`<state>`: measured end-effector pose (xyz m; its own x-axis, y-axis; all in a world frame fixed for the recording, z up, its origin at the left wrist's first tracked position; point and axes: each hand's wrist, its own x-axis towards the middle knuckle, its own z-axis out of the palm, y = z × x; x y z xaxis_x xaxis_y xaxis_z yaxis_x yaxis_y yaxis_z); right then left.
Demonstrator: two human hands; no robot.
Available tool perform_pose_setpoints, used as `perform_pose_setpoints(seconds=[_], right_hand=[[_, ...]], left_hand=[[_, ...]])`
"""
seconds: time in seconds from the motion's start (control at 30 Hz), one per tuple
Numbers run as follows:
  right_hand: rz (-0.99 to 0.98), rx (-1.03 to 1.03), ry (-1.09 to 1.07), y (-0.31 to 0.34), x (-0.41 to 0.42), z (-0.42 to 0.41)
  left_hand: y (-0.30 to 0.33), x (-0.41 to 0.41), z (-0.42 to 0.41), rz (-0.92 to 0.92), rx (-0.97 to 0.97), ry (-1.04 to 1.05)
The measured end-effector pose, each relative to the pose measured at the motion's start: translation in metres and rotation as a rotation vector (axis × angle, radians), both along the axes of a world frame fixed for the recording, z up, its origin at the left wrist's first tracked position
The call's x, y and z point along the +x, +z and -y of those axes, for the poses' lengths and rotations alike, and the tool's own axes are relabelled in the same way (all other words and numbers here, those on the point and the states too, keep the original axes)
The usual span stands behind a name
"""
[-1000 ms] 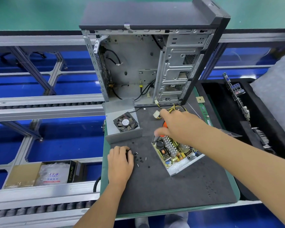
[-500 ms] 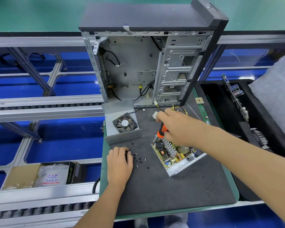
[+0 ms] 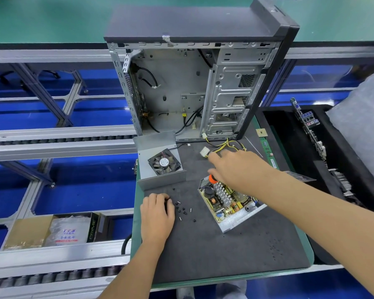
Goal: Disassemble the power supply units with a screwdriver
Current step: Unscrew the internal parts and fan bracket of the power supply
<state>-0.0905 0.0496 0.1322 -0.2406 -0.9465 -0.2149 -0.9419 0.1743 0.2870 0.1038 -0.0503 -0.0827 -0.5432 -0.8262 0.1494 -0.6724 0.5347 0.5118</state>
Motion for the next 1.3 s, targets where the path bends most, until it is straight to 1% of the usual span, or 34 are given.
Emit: perform_pose_setpoints(seconds=[0.03,0.1,0.17,0.2,0.23,0.3,0.33,0.4,0.43,0.5,0.53,0.57,0.6,0.63,0.67,0.73,0.77,0.83,0.87,0.9,0.93,0.97,1.0,1.03,1.1,1.17,1.23,1.3], right_hand=[[0.059,-0.021,0.034,0.0,0.0,-0.001],[0.196,0.006,0.055,0.0,-0.003,0.001],[0.33,0.042,-0.049,0.001,-0.004,0.003],[0.355,0.046,-0.118,0.002,-0.004,0.003],[0.312,0.042,-0.148,0.001,-0.004,0.003],[0.132,0.017,-0.069,-0.001,-0.003,0.0],[0.112,-0.015,-0.025,-0.001,-0.003,-0.001],[0.178,-0.042,0.039,0.001,-0.003,-0.004],[0.219,-0.022,0.033,0.002,-0.003,-0.003],[0.267,0.035,-0.083,0.005,-0.001,-0.001],[0.217,0.07,-0.126,0.005,0.0,0.001],[0.123,0.09,-0.118,0.005,0.0,0.001],[0.042,0.093,-0.073,0.004,0.001,0.001],[0.026,0.059,-0.02,0.003,0.002,0.0],[0.048,0.018,0.023,0.002,0.001,-0.001],[0.159,-0.03,0.05,0.001,-0.003,-0.003],[0.244,-0.033,0.004,0.001,-0.005,-0.003],[0.403,-0.003,-0.161,0.002,-0.005,-0.003],[0.407,0.003,-0.244,0.001,-0.004,-0.003],[0.325,0.006,-0.283,0.001,-0.004,-0.003],[0.212,0.008,-0.279,0.0,-0.005,-0.004],[0.155,-0.011,-0.249,-0.001,-0.005,-0.004],[0.178,-0.043,-0.222,-0.002,-0.005,-0.005],[0.257,-0.067,-0.187,-0.001,-0.005,-0.006],[0.355,-0.034,-0.168,0.001,-0.004,-0.007],[0.31,0.009,-0.267,0.002,-0.003,-0.007],[0.179,0.072,-0.259,0.002,-0.002,-0.006],[0.194,0.024,-0.254,0.001,-0.001,-0.007]], left_hand=[[0.0,0.0,0.0,0.002,0.002,0.0],[0.0,0.0,0.0,-0.002,-0.001,0.0],[0.0,0.0,0.0,-0.011,-0.008,-0.001],[0.0,0.0,0.0,-0.014,-0.011,-0.001],[0.0,0.0,0.0,-0.016,-0.015,-0.001],[0.0,0.0,0.0,-0.018,-0.021,0.001],[0.0,0.0,0.0,-0.021,-0.022,0.004],[0.0,-0.001,0.0,-0.024,-0.024,0.005],[-0.001,-0.001,0.0,-0.024,-0.024,0.003],[-0.001,0.0,0.0,-0.024,-0.02,0.001],[-0.001,0.0,0.0,-0.024,-0.019,0.001],[-0.001,0.0,0.0,-0.025,-0.019,0.0],[-0.001,0.0,0.0,-0.027,-0.02,0.001],[-0.001,0.0,0.0,-0.029,-0.021,0.002],[-0.001,0.0,0.0,-0.029,-0.022,0.002],[0.0,0.0,0.0,-0.029,-0.024,0.004],[0.0,0.0,0.0,-0.028,-0.022,0.005],[0.0,0.0,0.0,-0.026,-0.017,0.006],[0.0,0.0,0.0,-0.024,-0.017,0.004],[0.0,-0.001,0.0,-0.022,-0.017,0.001],[0.0,-0.001,0.0,-0.02,-0.017,0.0],[0.0,-0.001,0.0,-0.016,-0.017,0.002],[0.0,0.0,0.0,-0.015,-0.017,0.004],[0.0,0.0,0.0,-0.016,-0.018,0.006],[-0.001,0.0,0.001,-0.018,-0.018,0.008],[-0.001,0.0,0.0,-0.015,-0.013,0.005],[0.0,-0.001,0.0,-0.014,-0.007,0.001],[0.0,0.0,0.0,-0.015,-0.008,0.002]])
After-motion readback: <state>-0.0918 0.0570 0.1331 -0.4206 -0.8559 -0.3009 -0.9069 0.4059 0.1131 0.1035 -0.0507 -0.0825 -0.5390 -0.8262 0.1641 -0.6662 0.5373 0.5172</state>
